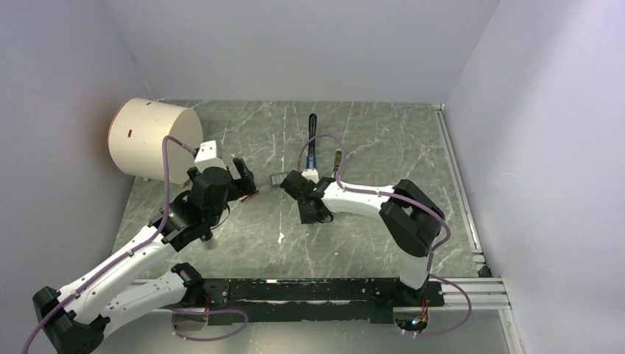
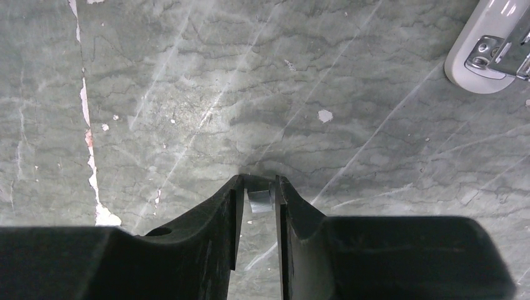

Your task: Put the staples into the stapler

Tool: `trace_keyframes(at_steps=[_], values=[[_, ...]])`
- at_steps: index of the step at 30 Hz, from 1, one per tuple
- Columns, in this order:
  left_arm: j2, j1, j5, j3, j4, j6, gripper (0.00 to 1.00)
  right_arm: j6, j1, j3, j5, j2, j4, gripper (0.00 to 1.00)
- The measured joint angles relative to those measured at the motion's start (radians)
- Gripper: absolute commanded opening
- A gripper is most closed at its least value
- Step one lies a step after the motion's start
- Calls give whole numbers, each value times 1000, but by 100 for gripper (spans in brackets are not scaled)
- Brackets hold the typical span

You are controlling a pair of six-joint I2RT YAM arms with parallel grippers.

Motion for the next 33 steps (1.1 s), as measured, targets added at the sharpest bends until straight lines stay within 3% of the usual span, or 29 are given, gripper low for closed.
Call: trace_keyframes(at_steps=[12,33], values=[[0,0,0,0,0,0,98,-61,-5,14,-47,8,-13,30],[5,0,0,0,0,0,98,-66,-8,21,-39,12,-13,18]])
